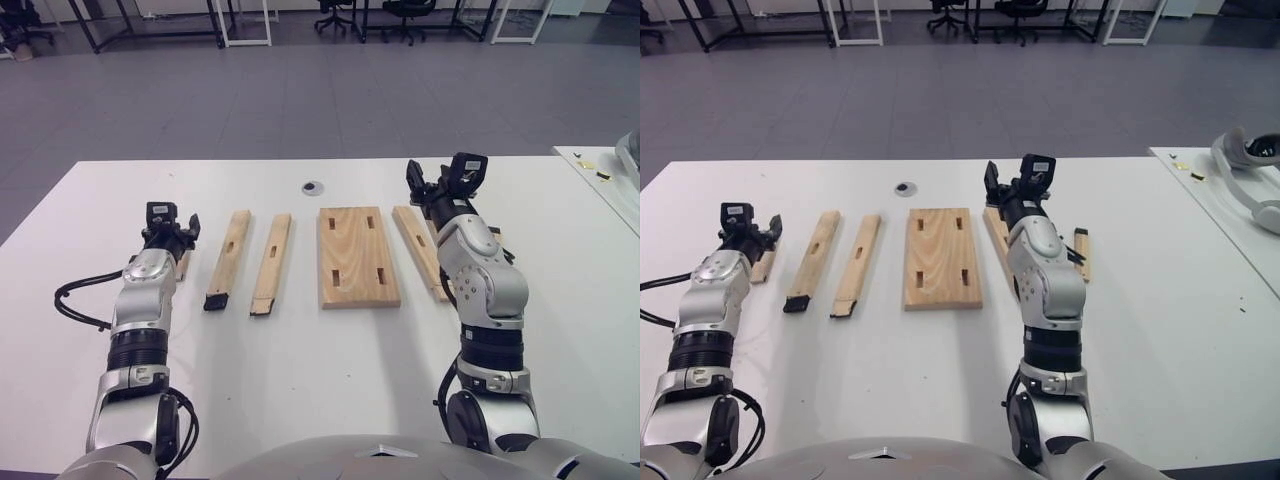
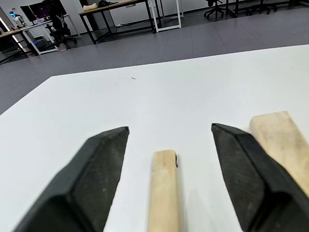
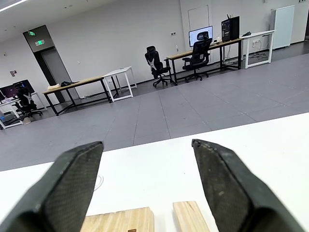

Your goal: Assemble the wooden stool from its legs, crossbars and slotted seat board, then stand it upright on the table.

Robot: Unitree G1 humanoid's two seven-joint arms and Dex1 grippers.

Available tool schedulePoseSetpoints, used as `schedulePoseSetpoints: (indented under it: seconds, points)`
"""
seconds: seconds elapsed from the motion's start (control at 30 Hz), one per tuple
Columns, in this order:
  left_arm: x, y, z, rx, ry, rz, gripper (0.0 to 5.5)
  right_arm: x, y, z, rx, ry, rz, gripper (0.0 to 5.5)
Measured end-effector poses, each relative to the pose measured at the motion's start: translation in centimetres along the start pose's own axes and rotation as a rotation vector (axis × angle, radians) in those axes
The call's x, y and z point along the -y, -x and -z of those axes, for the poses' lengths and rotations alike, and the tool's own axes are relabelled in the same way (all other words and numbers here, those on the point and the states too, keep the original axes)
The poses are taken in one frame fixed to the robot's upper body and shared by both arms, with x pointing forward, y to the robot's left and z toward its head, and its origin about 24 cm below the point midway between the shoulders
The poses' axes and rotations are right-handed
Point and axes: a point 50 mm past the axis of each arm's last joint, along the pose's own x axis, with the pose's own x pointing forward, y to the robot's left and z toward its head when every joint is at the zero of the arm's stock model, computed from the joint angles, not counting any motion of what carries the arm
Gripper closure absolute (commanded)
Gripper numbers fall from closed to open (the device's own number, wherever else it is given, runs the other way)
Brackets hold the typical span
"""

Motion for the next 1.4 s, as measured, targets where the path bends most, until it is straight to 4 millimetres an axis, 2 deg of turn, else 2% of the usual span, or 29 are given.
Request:
schedulePoseSetpoints:
  seconds: [0.13,0.3,0.47,1.0,1.13,1.2,1.23,1.3,1.37,1.4]
  points:
    - [-1.3,0.4,3.5,-0.141,-0.025,0.003,2.35,-0.2,0.0,0.1,0.000,-0.003,-0.004,2.12]
    - [-1.8,0.5,5.0,-0.206,-0.018,0.141,2.35,-0.3,0.0,0.0,0.006,-0.005,-0.003,2.12]
    - [-2.3,0.3,5.0,-0.198,-0.010,0.147,2.35,-0.4,0.0,0.1,0.007,-0.005,-0.006,2.12]
    - [-2.0,0.2,5.1,-0.188,-0.035,0.195,4.93,-0.3,0.1,0.1,0.008,-0.005,0.001,2.12]
    - [-1.8,0.2,4.7,-0.140,-0.041,0.214,4.93,-0.2,0.1,0.1,0.001,-0.011,0.004,2.12]
    - [-1.1,-0.1,2.7,-0.036,-0.008,0.257,4.93,0.0,0.1,0.2,-0.005,-0.059,0.005,2.12]
    - [-0.7,-0.5,0.4,0.061,-0.006,0.269,4.93,0.0,0.1,0.2,-0.010,-0.083,0.005,2.12]
    - [-0.1,-0.6,-6.5,0.339,-0.030,0.277,4.93,0.2,0.1,0.2,-0.017,-0.094,0.010,2.12]
    - [1.7,0.7,-11.7,0.593,-0.055,0.324,4.93,0.2,-0.2,-0.5,-0.003,-0.114,-0.007,2.12]
    - [2.9,1.3,-13.0,0.662,-0.051,0.366,4.93,-0.1,-0.3,-1.0,0.008,-0.132,-0.030,2.12]
